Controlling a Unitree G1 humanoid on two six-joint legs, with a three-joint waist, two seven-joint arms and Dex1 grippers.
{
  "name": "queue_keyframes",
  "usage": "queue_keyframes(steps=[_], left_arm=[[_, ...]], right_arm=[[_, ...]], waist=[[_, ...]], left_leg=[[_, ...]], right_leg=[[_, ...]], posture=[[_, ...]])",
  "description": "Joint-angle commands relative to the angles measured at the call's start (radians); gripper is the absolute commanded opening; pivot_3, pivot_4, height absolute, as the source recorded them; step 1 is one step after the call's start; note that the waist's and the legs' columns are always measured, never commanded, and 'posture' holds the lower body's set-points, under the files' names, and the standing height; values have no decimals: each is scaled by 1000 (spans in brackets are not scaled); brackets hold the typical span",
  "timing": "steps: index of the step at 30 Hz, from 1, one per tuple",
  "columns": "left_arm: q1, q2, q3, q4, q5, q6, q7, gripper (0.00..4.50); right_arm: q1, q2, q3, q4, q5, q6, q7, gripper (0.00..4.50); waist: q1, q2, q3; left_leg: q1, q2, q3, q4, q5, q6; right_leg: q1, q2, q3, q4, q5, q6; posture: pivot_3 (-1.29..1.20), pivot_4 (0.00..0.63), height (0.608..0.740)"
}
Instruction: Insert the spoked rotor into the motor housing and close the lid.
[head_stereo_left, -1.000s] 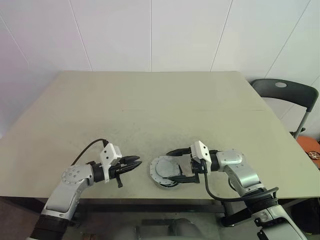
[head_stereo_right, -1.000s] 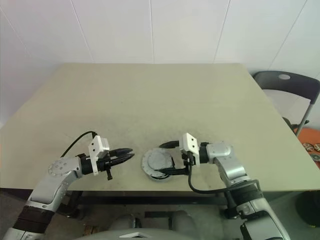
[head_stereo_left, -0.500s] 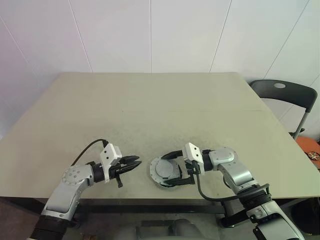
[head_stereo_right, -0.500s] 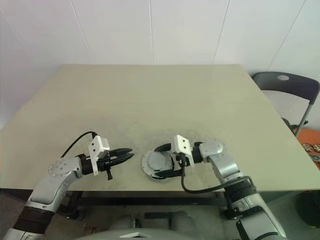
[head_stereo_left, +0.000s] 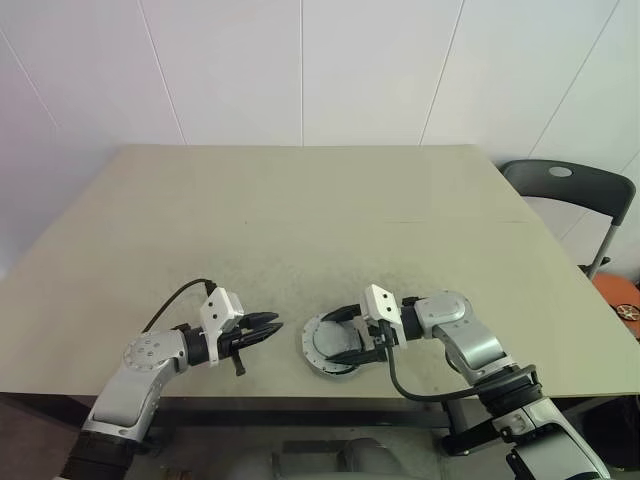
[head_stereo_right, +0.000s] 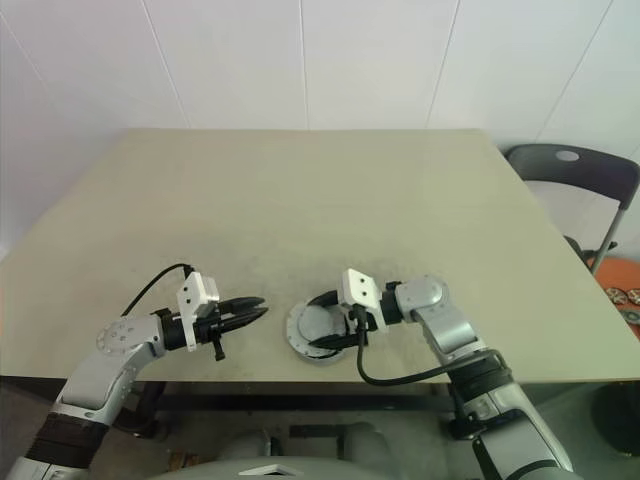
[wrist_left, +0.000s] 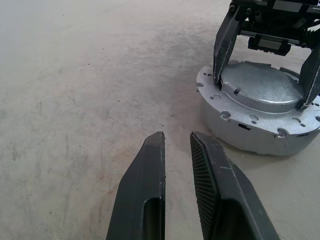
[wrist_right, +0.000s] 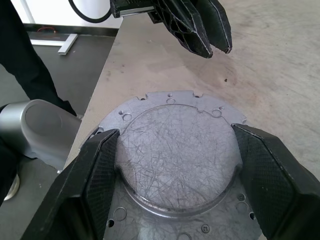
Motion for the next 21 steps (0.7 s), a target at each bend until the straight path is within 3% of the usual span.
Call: queue_keyframes(steps=[1,12,21], left_arm=[[-9,-2,-2,-30,-1,-10,1,924],[-15,-7,-8,-22,1,-11,0,924],[-16,-8,-8,-20,0,-9,-2,924]], right_arm=[[-15,-7,-6,-31,3,3,-2,3171],[-34,-26,-56,-161,130,214,16,3171],[-42,-64,-22,-153,67,170,28,3171]], waist=[[0,0,0],[0,0,0],[0,0,0]], left_leg=[[0,0,0,0,0,0],[-1,0,0,-1,0,0],[-1,0,0,-1,0,0]], right_leg=[[0,0,0,0,0,0],[-1,0,0,0,0,0],[-1,0,0,-1,0,0]], posture=[[0,0,740],[0,0,740],[0,0,740]])
